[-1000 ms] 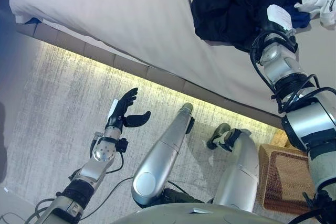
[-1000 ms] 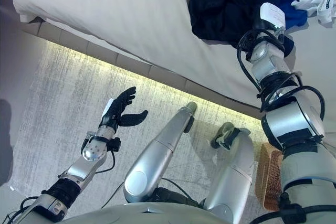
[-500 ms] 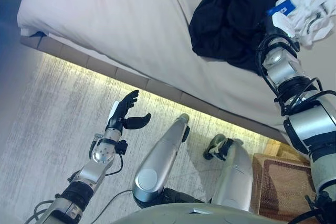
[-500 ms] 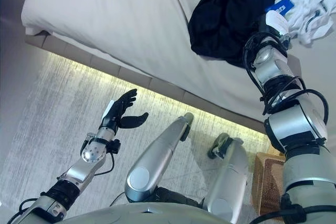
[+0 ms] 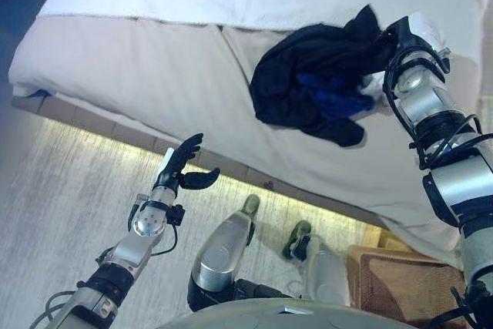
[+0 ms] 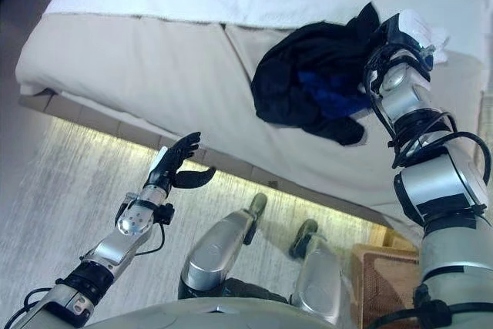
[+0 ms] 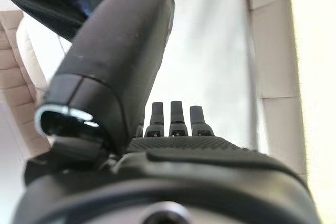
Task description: Pick up the clothes from the bed and place them into the basket
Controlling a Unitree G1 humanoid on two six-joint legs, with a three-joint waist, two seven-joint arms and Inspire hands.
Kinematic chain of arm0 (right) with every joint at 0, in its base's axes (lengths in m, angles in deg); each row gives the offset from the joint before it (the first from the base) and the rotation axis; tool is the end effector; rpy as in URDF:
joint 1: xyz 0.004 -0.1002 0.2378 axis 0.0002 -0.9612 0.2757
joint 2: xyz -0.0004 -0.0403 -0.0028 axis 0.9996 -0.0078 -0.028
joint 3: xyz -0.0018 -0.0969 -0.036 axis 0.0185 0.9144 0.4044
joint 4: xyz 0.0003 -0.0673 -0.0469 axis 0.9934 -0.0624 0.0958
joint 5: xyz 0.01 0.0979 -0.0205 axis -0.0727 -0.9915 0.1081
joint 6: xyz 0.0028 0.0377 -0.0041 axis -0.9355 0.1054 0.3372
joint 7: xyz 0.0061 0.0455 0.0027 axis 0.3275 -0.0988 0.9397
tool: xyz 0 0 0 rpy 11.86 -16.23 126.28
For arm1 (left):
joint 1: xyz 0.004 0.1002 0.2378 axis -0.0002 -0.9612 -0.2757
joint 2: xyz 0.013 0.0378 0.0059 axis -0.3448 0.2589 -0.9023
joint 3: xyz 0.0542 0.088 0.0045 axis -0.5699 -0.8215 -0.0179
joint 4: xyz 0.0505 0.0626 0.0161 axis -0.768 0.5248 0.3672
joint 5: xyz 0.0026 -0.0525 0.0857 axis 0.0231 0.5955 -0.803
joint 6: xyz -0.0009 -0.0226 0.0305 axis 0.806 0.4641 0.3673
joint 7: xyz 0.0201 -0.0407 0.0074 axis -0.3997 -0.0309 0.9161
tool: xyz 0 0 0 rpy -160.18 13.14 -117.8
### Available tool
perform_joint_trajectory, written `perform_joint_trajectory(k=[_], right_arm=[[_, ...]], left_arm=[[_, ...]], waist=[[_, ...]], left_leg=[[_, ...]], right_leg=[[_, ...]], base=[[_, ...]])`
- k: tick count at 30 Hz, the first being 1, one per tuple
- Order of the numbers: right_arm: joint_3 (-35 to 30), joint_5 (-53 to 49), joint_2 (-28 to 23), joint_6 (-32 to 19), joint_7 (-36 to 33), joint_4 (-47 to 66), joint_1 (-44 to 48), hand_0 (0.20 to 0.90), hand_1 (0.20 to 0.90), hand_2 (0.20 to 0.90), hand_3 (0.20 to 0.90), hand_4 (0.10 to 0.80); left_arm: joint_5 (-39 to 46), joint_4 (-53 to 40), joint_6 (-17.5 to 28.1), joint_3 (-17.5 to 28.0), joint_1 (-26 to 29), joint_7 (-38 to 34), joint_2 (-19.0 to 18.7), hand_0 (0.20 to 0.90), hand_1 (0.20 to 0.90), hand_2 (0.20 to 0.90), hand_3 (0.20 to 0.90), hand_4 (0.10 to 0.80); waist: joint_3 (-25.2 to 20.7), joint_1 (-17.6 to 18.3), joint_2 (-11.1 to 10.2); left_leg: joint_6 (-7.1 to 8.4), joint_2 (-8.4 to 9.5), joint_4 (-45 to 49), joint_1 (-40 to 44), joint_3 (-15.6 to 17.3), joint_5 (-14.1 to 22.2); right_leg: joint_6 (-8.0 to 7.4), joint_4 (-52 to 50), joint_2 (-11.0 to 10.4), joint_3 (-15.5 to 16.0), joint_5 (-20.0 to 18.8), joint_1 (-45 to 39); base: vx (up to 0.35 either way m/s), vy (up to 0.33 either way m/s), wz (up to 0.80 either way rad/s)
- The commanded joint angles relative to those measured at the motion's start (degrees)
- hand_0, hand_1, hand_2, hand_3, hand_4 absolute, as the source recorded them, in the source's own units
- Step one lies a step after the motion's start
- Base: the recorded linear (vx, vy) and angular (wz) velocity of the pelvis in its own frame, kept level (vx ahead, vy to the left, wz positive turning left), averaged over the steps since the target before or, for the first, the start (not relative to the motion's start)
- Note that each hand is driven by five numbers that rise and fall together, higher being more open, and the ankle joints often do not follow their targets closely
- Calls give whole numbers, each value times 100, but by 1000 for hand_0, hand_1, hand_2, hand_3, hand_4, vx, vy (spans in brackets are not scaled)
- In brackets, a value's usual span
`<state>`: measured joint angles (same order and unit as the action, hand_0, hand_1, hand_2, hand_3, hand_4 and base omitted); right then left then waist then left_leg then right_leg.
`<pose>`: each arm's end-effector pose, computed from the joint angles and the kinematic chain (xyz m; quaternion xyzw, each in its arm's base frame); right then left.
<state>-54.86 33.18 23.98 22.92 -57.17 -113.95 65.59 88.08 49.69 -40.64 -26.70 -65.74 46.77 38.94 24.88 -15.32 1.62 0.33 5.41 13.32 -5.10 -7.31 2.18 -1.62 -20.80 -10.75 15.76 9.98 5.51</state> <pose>0.3516 -0.2652 0.2196 -0.4931 0.0120 -0.2134 0.8433 0.1964 0.2065 -0.0013 0.1900 0.1026 -0.0404 0.9756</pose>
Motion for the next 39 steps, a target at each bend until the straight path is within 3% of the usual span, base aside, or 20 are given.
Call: perform_joint_trajectory(k=[1, 11, 27, 39], right_arm=[[291, -55, -734, -380, -362, 528, 337, 300, 300, 300, 200, 100], [425, -478, -1284, -460, -360, 961, 808, 300, 300, 300, 200, 100], [720, -1317, -1951, -312, -589, 1350, 1896, 300, 300, 300, 200, 100], [1488, -1855, -2516, -143, -1294, 1388, 3157, 300, 300, 300, 200, 100]], left_arm=[[-310, -145, 181, -97, -269, -20, -63, 900, 900, 900, 900, 800], [-340, 216, 34, -285, -277, 217, -182, 900, 900, 900, 900, 800], [-434, 718, -9, -494, -152, 366, -174, 900, 900, 900, 900, 800], [-439, 1066, -45, -544, -97, 351, -140, 900, 900, 900, 900, 800]], waist=[[-1161, 124, -204], [-1795, 360, -405], [-2031, 598, -606], [-2224, 993, -727]], left_leg=[[-7, -240, 115, -1, 342, 354], [20, -349, -815, 650, 438, 100], [41, -401, -1512, 1002, 574, -68], [22, -407, -1645, 1161, 909, -26]], right_leg=[[132, 529, 269, 26, -154, -568], [-98, 1388, 388, -174, -566, -1022], [-211, 1883, 558, -330, -789, -1169], [-235, 2094, 673, -713, -902, -1175]], base=[[51, -14, -10], [38, -20, -5], [12, -22, -8], [36, 5, -15]])
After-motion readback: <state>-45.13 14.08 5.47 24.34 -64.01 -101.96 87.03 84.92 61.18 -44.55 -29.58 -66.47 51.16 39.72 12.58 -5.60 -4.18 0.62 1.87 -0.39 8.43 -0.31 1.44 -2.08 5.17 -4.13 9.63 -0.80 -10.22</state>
